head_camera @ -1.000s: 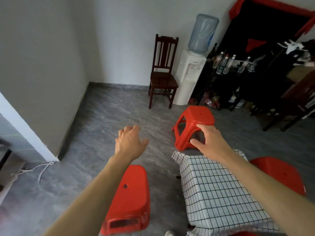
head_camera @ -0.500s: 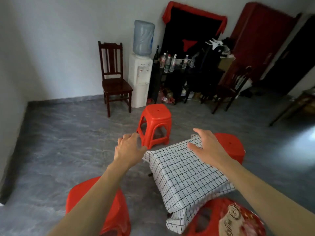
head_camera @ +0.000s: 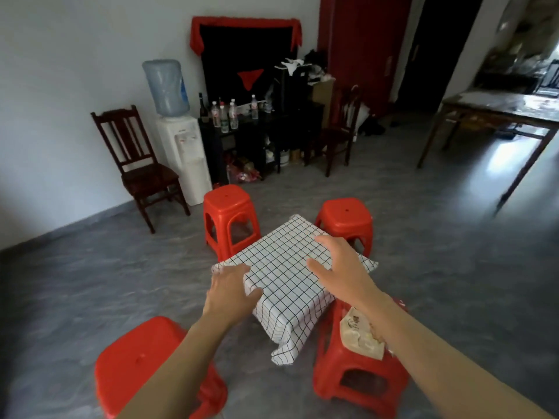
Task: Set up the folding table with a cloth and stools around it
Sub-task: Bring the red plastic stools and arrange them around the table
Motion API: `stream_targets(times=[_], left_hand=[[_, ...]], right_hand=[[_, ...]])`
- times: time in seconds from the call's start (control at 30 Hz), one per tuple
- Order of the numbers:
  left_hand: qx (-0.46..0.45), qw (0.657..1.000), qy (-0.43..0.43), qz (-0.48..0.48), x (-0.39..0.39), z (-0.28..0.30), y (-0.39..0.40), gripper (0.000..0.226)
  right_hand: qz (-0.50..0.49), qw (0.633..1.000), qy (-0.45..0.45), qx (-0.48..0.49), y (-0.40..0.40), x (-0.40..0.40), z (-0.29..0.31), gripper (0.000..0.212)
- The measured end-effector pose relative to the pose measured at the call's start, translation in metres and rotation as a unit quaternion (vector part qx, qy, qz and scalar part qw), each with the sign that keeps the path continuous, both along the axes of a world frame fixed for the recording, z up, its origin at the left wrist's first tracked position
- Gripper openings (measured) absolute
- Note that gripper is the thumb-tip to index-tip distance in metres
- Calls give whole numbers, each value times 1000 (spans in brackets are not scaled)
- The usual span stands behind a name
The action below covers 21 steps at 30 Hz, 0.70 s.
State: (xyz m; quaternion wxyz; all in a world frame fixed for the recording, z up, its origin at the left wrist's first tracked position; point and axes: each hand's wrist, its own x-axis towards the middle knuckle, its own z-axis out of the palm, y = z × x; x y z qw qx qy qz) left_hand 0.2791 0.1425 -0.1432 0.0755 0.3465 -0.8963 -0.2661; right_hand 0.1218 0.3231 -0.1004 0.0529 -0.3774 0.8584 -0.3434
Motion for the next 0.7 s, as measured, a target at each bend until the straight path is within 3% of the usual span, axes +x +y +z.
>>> stream_targets(times=[0.23, 0.37, 0.53, 0.7], left_hand=[[-55, 992, 24, -110, -38, 21, 58, 60], [-41, 981, 41, -186, -51, 17, 95, 60], [-29, 966, 78, -247, -58, 4, 155, 62], [5, 947, 63, -316, -57, -9, 215, 63]], right_hand=[[-130, 990, -21, 48, 111, -1, 0, 59], [-206, 976, -34, 68, 166, 21, -5, 58], [-266, 960, 25, 79, 232, 64, -4, 55], [-332, 937, 26, 109, 295, 112, 2, 56]])
